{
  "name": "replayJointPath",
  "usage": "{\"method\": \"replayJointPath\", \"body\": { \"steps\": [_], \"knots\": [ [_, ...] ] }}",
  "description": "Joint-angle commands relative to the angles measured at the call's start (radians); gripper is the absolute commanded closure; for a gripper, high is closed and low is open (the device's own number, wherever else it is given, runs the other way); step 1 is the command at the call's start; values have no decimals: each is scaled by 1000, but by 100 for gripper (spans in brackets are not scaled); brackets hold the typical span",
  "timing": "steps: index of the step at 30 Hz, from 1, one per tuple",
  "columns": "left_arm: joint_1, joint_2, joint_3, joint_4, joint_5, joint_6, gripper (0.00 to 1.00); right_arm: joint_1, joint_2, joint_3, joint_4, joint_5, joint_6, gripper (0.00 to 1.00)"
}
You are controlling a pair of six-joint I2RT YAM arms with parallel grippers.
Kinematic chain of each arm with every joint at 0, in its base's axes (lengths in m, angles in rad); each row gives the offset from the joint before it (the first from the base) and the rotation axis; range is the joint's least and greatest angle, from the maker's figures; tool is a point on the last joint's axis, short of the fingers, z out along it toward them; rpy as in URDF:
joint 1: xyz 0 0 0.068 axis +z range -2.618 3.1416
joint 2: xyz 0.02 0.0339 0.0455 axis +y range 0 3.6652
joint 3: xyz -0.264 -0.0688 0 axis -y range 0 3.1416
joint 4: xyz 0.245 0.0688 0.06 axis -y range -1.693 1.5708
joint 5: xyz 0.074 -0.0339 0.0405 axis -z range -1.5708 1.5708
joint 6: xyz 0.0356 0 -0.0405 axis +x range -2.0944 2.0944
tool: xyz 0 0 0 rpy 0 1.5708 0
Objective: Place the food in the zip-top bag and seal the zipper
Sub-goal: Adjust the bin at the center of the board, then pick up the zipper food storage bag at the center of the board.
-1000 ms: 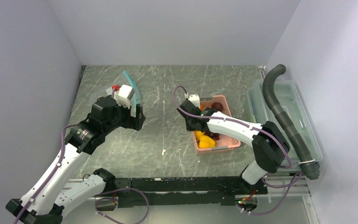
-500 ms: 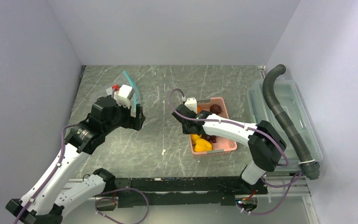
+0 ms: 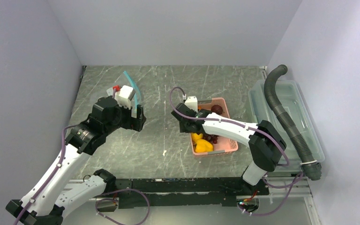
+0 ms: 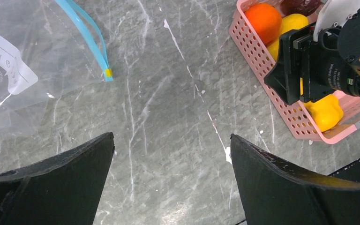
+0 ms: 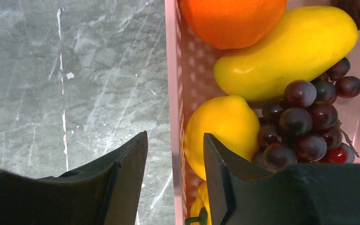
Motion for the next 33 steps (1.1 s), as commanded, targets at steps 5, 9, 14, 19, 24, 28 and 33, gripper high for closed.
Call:
{"method": "replayJointPath", "body": {
  "steps": [5,9,14,19,24,28,33],
  "knots": [
    [-1,25,21,2,-39,-27,1,7,-117,61,-36,41,-1,44],
    [-1,28,16,3,-112,-67,1,10,-170,54,-42,40,-6,43],
    [-1,25,-7,26,-237,-113,1,11,-245,16,-39,42,-16,41],
    [-1,114,35,-5,-319,-123,1,11,-322,-23,-47,36,-26,40],
    [-1,243,123,-91,-415,-147,1,11,-416,-62,-58,21,-36,39],
    [-1,378,219,-158,-470,-169,2,11,-493,-97,-58,17,-52,37],
    [0,576,384,-243,-601,-214,4,11,-568,-137,-69,16,-60,36]
  ]
}}
